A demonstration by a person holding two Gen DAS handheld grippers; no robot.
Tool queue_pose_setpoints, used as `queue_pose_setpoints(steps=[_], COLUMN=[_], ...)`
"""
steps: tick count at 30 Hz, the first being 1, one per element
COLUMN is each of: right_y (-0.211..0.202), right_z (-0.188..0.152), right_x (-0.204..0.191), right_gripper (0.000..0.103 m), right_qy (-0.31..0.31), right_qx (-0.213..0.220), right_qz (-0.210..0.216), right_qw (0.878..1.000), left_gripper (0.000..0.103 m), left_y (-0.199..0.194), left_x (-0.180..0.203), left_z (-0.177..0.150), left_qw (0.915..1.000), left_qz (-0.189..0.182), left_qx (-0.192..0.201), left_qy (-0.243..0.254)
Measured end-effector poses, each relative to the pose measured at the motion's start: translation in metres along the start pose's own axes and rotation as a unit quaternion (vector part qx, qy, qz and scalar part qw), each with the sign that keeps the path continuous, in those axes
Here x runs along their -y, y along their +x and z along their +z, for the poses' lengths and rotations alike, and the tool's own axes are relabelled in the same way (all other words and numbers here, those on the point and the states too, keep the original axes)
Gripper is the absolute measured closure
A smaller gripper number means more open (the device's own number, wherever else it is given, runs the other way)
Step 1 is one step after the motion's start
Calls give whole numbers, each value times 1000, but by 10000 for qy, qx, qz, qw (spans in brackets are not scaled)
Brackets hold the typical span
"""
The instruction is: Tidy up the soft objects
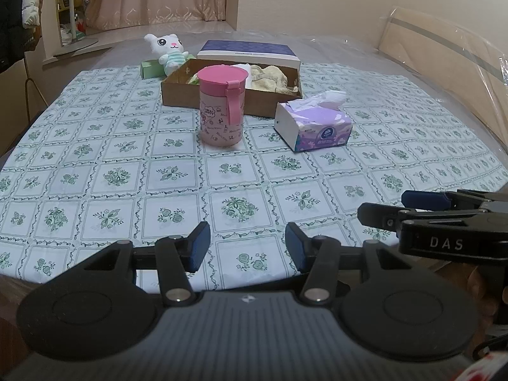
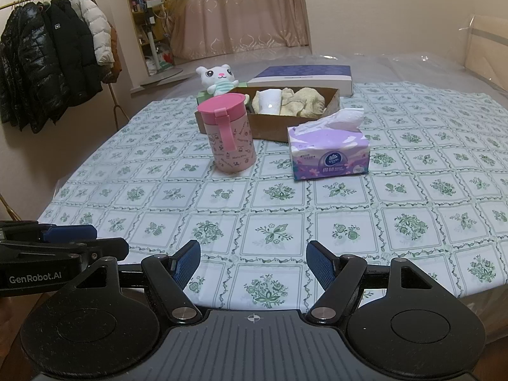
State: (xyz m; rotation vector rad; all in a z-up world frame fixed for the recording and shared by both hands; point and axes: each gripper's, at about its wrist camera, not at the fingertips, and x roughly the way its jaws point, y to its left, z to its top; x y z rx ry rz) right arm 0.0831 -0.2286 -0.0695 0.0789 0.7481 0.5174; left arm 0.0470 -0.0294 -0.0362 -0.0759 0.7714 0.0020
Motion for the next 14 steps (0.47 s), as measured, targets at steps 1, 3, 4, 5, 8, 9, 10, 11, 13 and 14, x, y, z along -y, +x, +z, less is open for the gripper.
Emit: queue_pose_setpoints(steps=[1, 3, 4, 5, 8, 9, 10, 11, 13, 14], right_y=[0, 0, 0, 0, 0, 0, 0, 0, 0, 1], right_z=[-1, -1, 0, 0, 0, 0, 0, 0, 1, 1], right_x=[0, 0, 0, 0, 0, 0, 0, 0, 1, 1], right_gripper=[30, 30, 30, 30, 30, 30, 30, 30, 30, 30], right_qy=[-2, 0, 1, 3, 3, 4, 4, 4, 13, 17], right_qx=[5, 1, 0, 3, 4, 2, 1, 2, -7, -11], right_qz=[2, 0, -3, -2, -5, -4, -4, -5, -9, -10], right_qw=[10000, 10000, 10000, 10000, 10000, 10000, 10000, 10000, 10000, 10000], left_gripper=[54, 54, 54, 54, 54, 54, 54, 54, 50, 46], left_y=[0, 0, 0, 0, 0, 0, 0, 1, 2, 3], left_x=[0, 0, 0, 0, 0, 1, 1, 1, 0, 0], left_z=[0, 0, 0, 0, 0, 0, 0, 0, -1, -1], left_qw=[10000, 10000, 10000, 10000, 10000, 10000, 10000, 10000, 10000, 10000], left_qz=[-1, 1, 0, -4, 1, 10, 23, 33, 42, 55], left_qx=[1, 1, 1, 0, 28, 57, 77, 88, 79, 63], left_qy=[-1, 1, 1, 0, -11, -4, -1, -4, -26, -49])
